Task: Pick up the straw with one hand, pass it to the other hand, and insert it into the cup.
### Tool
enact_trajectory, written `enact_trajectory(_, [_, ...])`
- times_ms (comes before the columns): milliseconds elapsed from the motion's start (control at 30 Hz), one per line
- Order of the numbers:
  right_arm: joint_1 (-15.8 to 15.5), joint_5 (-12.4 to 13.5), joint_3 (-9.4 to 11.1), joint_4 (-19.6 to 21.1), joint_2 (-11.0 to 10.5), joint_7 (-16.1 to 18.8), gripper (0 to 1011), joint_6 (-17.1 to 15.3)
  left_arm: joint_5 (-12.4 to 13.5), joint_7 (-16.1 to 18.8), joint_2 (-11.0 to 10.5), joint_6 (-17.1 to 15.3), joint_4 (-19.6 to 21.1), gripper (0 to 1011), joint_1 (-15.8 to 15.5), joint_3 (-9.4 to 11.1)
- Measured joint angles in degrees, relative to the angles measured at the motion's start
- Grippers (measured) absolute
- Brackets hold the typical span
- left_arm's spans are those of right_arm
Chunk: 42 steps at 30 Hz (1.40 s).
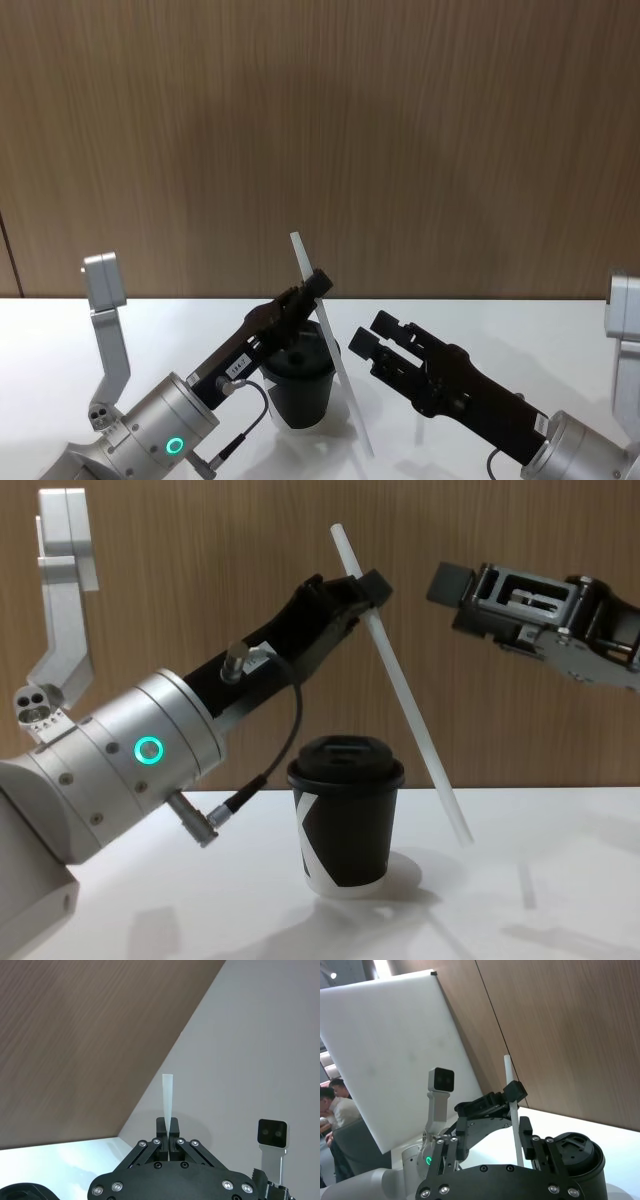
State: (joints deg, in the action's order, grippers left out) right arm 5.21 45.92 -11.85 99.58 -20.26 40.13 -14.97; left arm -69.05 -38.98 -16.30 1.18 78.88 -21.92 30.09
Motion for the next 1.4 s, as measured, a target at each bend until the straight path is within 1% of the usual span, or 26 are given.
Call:
enact_trajectory(200, [0.04, -0.03, -0.05, 0.0, -0.04, -0.05, 784, -0.03, 0.44, 0.91, -0.71, 0.9, 1.53, 18, 0.21, -0.25])
enact_trajectory(233, [0.04, -0.03, -0.06, 0.0, -0.04, -0.06, 799, -0.04, 0.68, 1.1, -0.87, 1.05, 1.91, 18, 0.21, -0.31])
enact_trajectory(267, [0.05, -0.04, -0.06, 0.0, -0.05, -0.06, 840, -0.04, 1.09, 1.41, -1.15, 1.25, 2.53, 18, 0.21, -0.4])
enact_trajectory(300, [0.05, -0.04, -0.07, 0.0, -0.05, -0.07, 840, -0.04, 1.4, 1.62, -1.31, 1.37, 2.88, 18, 0.2, -0.44])
enact_trajectory(333, [0.05, -0.04, -0.07, 0.0, -0.06, -0.07, 892, -0.04, 1.64, 1.79, -1.52, 1.46, 3.21, 18, 0.16, -0.5])
enact_trajectory(467, [0.06, -0.07, -0.1, 0.0, -0.08, -0.1, 998, -0.06, 3.33, 3.0, -2.66, 1.86, 5.94, 18, -0.17, -0.84])
enact_trajectory(567, [0.06, -0.08, -0.1, 0.0, -0.1, -0.12, 1001, -0.05, 4.33, 3.7, -3.33, 1.92, 7.38, 18, -0.43, -1.02])
enact_trajectory(600, [0.06, -0.08, -0.1, 0.0, -0.1, -0.13, 1001, -0.06, 4.99, 4.17, -3.88, 1.92, 8.61, 18, -0.66, -1.16])
enact_trajectory(767, [0.06, -0.08, -0.1, 0.0, -0.11, -0.14, 1001, -0.05, 7.31, 5.96, -5.59, 1.45, 11.96, 18, -1.38, -1.52])
enact_trajectory(867, [0.06, -0.09, -0.1, 0.0, -0.11, -0.14, 1001, -0.05, 8.75, 7.12, -6.71, 0.72, 14.03, 18, -1.84, -1.68])
enact_trajectory(900, [0.06, -0.09, -0.1, 0.0, -0.11, -0.14, 1001, -0.06, 9.57, 7.79, -7.37, 0.23, 15.18, 18, -2.13, -1.75])
enact_trajectory(933, [0.06, -0.08, -0.1, 0.0, -0.11, -0.14, 1001, -0.06, 9.57, 7.79, -7.37, 0.23, 15.18, 18, -2.13, -1.75])
enact_trajectory(1033, [0.06, -0.08, -0.1, 0.0, -0.11, -0.14, 1001, -0.05, 11.35, 9.2, -8.88, -1.02, 17.54, 18, -2.75, -1.84])
enact_trajectory(1300, [0.06, -0.08, -0.1, 0.0, -0.11, -0.14, 1001, -0.05, 15.0, 12.0, -11.66, -4.18, 21.26, 18, -4.1, -1.86])
enact_trajectory(1400, [0.06, -0.08, -0.1, 0.0, -0.11, -0.13, 1001, -0.05, 15.64, 12.62, -12.05, -4.76, 21.88, 18, -4.28, -1.97])
